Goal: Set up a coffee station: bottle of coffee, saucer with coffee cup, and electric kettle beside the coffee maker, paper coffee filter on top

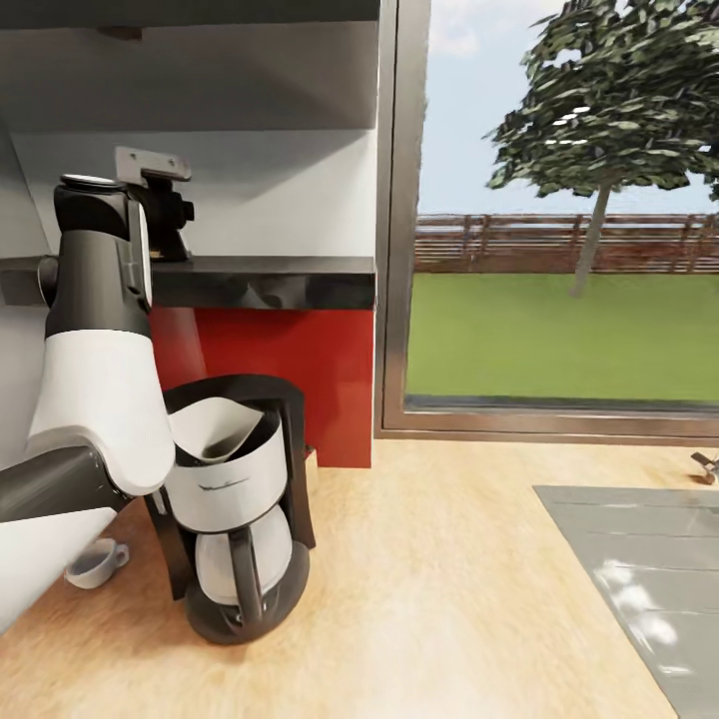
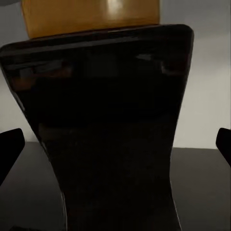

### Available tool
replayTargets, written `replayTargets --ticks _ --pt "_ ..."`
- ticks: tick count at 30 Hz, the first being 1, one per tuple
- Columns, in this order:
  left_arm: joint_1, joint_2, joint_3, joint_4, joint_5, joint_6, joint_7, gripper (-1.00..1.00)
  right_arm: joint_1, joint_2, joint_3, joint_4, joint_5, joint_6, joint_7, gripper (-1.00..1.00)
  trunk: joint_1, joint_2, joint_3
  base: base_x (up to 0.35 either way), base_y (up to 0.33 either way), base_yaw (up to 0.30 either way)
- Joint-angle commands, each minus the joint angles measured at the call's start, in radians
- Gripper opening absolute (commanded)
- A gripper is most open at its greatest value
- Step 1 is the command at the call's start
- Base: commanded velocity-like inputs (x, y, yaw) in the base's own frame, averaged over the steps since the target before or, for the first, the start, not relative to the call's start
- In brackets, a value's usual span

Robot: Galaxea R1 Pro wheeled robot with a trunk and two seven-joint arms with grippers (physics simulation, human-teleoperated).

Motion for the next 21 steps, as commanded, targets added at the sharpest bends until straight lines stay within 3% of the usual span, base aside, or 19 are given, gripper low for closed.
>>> replayTargets --ticks 1,8,21 --pt "0.000 -0.001 0.003 -0.001 -0.011 0.001 -0.010 1.00 0.000 0.000 0.000 0.001 0.000 -0.003 0.003 1.00 0.001 -0.001 0.000 0.154 0.172 0.000" --pt "0.001 0.000 0.055 -0.001 -0.010 -0.001 -0.011 1.00 0.000 0.000 -0.001 0.000 0.000 -0.003 0.003 1.00 0.001 -0.001 0.000 0.045 0.050 0.000" --pt "0.001 -0.002 0.062 -0.001 -0.009 -0.003 -0.011 1.00 0.000 0.000 -0.001 0.001 0.000 -0.003 0.003 1.00 0.001 -0.001 0.000 0.002 0.002 0.000"
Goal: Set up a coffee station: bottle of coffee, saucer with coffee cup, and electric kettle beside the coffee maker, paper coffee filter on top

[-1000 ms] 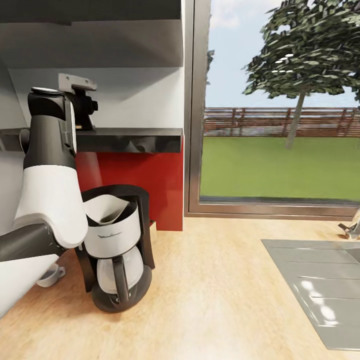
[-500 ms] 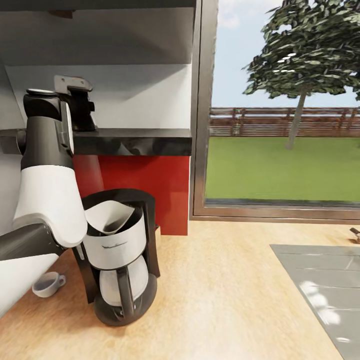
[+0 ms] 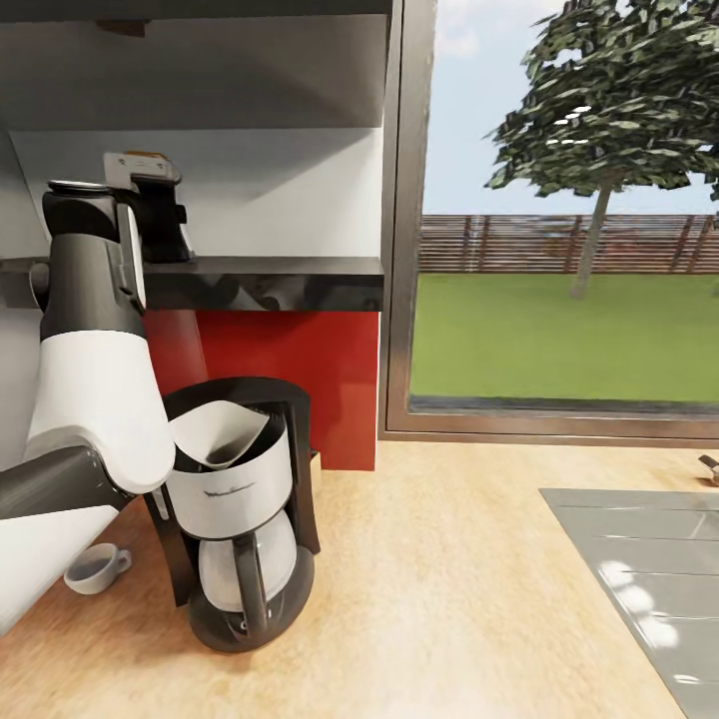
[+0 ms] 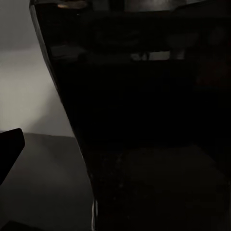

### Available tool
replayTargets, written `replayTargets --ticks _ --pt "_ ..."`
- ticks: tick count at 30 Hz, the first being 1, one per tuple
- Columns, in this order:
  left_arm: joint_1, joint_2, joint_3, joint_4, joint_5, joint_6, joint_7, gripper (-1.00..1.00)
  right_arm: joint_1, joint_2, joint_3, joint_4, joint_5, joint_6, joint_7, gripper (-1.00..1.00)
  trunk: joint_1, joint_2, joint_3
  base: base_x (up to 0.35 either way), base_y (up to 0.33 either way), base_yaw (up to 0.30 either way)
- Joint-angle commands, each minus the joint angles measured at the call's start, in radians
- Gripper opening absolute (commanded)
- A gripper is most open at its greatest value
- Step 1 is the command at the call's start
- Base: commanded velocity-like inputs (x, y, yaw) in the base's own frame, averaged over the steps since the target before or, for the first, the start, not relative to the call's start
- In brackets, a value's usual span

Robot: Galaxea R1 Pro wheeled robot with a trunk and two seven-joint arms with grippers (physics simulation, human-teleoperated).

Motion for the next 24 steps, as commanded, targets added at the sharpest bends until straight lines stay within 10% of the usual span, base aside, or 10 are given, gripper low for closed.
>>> replayTargets --ticks 1,9,10,24 --pt "-0.001 -0.001 0.002 -0.001 -0.011 0.001 -0.010 1.00 0.000 0.000 0.000 0.001 0.000 -0.003 0.003 1.00 0.000 -0.001 0.000 0.000 0.000 0.000" --pt "0.001 -0.002 0.002 -0.004 -0.009 0.001 -0.010 1.00 0.000 0.000 0.000 0.001 0.000 -0.003 0.003 1.00 0.000 -0.001 0.000 0.000 0.000 0.000" --pt "0.001 -0.002 0.003 -0.004 -0.010 0.001 -0.011 -1.00 0.000 0.000 0.000 0.001 0.000 -0.003 0.003 1.00 0.000 -0.001 0.000 0.000 0.000 0.000" --pt "0.001 -0.002 0.006 -0.002 -0.009 0.002 -0.010 -1.00 0.000 0.000 0.000 0.000 0.000 -0.004 0.003 1.00 0.000 -0.001 0.000 0.000 0.000 0.000"
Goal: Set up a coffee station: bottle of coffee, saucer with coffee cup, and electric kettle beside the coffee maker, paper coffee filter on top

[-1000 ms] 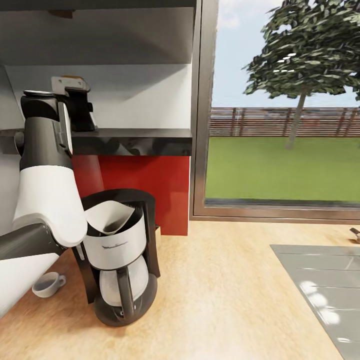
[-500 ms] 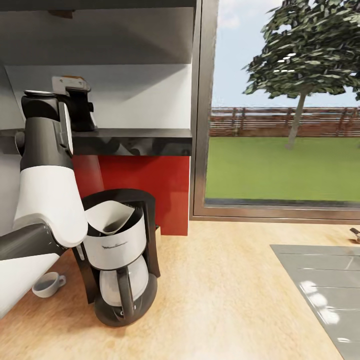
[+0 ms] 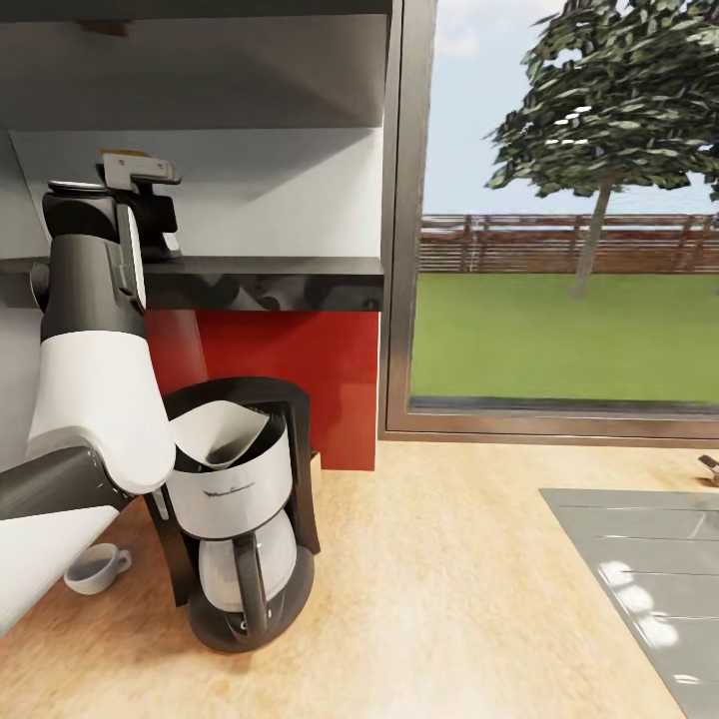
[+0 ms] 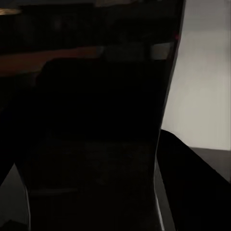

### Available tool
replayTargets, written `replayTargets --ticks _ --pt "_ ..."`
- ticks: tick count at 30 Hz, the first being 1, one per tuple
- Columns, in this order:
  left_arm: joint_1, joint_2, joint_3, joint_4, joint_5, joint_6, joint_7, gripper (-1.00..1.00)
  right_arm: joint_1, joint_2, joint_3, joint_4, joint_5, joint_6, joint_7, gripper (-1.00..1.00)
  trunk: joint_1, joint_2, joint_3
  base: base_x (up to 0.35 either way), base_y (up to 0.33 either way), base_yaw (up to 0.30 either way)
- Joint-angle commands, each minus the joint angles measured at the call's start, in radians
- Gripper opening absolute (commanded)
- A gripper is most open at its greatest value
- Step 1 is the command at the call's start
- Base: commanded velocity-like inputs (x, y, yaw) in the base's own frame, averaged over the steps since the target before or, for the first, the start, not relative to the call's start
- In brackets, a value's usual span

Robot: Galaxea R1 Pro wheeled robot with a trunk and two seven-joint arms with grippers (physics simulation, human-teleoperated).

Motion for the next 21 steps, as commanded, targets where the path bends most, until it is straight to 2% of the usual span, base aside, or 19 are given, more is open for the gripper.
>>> replayTargets --ticks 1,10,21 --pt "-0.001 -0.001 0.003 -0.001 -0.013 0.002 -0.012 -1.00 0.000 0.000 0.000 0.001 0.000 -0.003 0.003 1.00 0.000 -0.001 0.000 0.000 0.000 0.000" --pt "-0.003 -0.004 -0.008 -0.003 -0.012 0.005 -0.012 -1.00 -0.001 0.001 0.000 0.001 0.000 -0.003 0.003 1.00 0.000 -0.001 0.000 -0.013 -0.007 0.000" --pt "-0.004 -0.008 -0.011 -0.018 -0.013 0.005 -0.012 -1.00 -0.001 0.001 0.000 0.001 0.000 -0.003 0.003 1.00 0.000 -0.001 0.000 -0.224 -0.160 0.000"
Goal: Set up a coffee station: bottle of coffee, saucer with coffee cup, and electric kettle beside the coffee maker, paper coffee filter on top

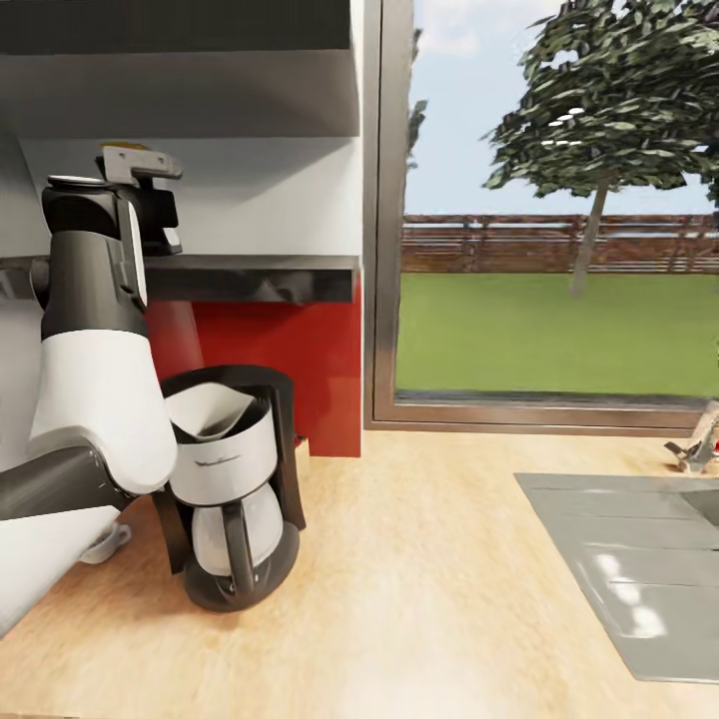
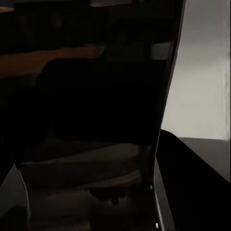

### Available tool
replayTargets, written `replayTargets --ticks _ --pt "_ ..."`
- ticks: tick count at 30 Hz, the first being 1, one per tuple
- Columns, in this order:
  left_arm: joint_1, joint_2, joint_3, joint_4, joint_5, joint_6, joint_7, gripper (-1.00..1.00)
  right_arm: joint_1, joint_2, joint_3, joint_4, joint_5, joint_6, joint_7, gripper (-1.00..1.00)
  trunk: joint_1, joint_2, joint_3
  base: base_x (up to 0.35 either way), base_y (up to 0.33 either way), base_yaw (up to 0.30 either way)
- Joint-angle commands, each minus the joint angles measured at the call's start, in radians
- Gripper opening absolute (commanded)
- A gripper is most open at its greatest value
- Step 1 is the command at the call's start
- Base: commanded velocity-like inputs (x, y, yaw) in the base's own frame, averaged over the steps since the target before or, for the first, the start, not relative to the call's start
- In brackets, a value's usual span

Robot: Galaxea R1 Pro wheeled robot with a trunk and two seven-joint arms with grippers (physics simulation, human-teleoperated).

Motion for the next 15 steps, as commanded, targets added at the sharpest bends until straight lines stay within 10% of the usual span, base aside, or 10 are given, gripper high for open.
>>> replayTargets --ticks 1,15 --pt "-0.001 -0.002 0.003 -0.001 -0.012 0.002 -0.012 -1.00 0.000 0.000 0.000 0.000 0.000 -0.003 0.004 1.00 0.000 -0.001 0.000 -0.235 -0.168 0.000" --pt "0.000 -0.004 0.005 -0.013 -0.012 0.002 -0.012 -1.00 0.000 0.000 0.000 -0.001 0.000 -0.003 0.004 1.00 0.000 -0.001 0.000 -0.244 -0.167 -0.175"
